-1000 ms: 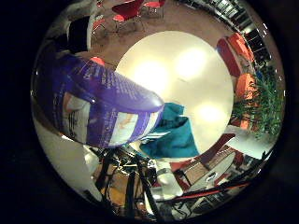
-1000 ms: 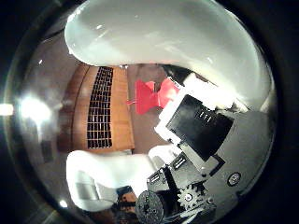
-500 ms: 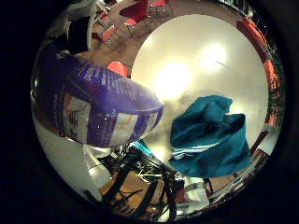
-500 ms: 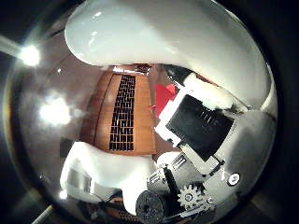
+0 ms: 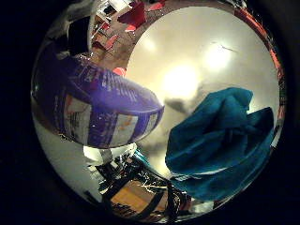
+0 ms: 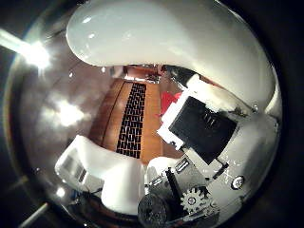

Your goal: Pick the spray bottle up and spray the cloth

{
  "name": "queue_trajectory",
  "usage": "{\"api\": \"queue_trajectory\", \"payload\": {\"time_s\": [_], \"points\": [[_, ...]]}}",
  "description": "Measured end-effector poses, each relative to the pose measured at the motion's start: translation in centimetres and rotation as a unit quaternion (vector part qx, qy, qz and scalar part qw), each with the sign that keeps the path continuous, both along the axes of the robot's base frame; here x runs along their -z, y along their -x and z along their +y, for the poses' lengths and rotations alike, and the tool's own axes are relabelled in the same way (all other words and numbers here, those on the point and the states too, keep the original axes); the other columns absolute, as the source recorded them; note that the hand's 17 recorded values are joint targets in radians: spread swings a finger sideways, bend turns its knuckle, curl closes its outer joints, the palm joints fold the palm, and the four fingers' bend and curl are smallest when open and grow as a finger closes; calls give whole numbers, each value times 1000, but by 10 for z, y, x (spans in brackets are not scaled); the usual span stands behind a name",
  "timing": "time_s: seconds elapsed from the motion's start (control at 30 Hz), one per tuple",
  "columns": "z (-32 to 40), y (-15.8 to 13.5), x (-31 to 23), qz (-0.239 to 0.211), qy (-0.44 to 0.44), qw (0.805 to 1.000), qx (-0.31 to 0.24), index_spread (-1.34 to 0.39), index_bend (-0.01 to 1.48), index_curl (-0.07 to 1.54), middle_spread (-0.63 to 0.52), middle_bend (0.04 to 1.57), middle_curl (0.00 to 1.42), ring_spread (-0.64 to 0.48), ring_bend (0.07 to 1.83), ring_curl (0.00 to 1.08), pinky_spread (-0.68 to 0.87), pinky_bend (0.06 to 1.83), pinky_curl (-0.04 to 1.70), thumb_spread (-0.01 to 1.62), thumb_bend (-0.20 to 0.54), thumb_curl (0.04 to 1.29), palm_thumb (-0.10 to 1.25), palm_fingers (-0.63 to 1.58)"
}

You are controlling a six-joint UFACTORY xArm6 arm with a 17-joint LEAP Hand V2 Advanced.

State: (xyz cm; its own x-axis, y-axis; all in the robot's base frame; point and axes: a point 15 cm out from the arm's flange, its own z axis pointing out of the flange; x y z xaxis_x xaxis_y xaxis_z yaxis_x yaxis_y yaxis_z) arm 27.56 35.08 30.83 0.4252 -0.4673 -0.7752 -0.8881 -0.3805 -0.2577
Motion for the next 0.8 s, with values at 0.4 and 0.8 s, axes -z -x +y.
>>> {"api": "queue_trajectory", "payload": {"time_s": [0.4,0.8], "points": [[7,10,27,4,-21,1000,-20,-191,1174,764,-95,1407,688,-195,1393,713,-177,1039,1352,967,-16,774,1013,1141],[11,6,46,8,-16,999,-33,-188,1162,771,-82,1408,681,-193,1383,708,-194,1035,1319,967,-17,770,978,1145]]}}
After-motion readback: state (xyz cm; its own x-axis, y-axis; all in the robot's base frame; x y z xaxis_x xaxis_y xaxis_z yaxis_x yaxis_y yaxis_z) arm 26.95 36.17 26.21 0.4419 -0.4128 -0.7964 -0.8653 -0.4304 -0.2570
